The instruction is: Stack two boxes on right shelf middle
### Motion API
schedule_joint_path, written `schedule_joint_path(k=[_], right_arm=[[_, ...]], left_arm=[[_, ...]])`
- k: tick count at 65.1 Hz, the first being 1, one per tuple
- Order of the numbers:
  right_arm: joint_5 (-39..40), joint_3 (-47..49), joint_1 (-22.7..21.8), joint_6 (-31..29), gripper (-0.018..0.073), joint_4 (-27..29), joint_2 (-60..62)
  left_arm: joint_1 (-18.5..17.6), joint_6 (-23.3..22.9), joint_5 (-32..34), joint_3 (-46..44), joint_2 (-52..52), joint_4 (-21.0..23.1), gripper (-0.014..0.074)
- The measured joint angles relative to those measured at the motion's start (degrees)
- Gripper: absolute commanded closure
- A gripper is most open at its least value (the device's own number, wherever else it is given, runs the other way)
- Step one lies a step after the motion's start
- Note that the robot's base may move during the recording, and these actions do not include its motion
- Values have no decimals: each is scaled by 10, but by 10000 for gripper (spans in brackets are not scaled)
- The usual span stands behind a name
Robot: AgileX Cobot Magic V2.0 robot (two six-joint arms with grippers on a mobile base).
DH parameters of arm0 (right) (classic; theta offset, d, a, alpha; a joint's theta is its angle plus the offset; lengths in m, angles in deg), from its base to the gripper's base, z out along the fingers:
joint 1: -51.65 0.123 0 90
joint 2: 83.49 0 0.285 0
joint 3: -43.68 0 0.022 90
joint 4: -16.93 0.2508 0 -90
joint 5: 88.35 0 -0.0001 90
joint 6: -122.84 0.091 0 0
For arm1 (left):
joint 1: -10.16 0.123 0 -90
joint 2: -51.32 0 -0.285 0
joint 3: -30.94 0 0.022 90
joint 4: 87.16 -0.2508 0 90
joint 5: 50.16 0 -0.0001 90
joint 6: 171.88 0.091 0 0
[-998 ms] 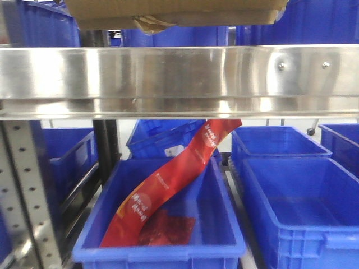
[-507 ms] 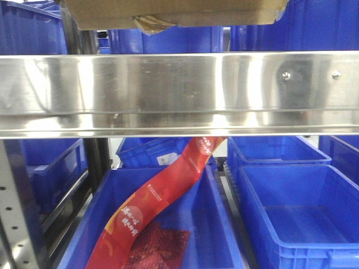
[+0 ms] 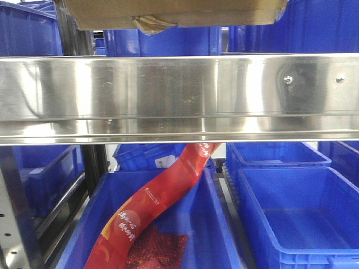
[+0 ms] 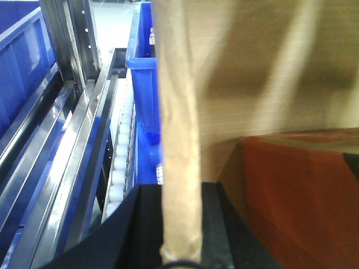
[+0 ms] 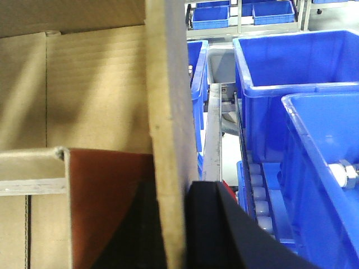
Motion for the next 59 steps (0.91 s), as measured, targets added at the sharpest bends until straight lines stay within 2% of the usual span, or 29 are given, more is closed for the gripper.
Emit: schedule_joint_path(k=[19,25,30,34,39,45,55,59], right_arm=[[-5,0,0,0,711,0,0],[-35,1,15,4,700,-1,0],[-67,2,36,32,700,-12,-1],[-84,2,58,65,700,-34,-7],[-96,2,82,93,700,-66,-18],[-102,2,94,111,700,-80,-31],[-108,2,96,118,697,-84,-49],[-111,3,96,118,655,-85,-54]], left_arm=[[0,0,0,0,0,2,708],[10,2,0,0,0,21,708],[31,34,-3,0,0,62,708],[49,81,-9,0,0,110,708],[68,125,-17,0,0,149,708],[77,150,-27,0,2,157,708],[80,157,-43,0,19,158,706],[80,159,-45,0,26,159,673]])
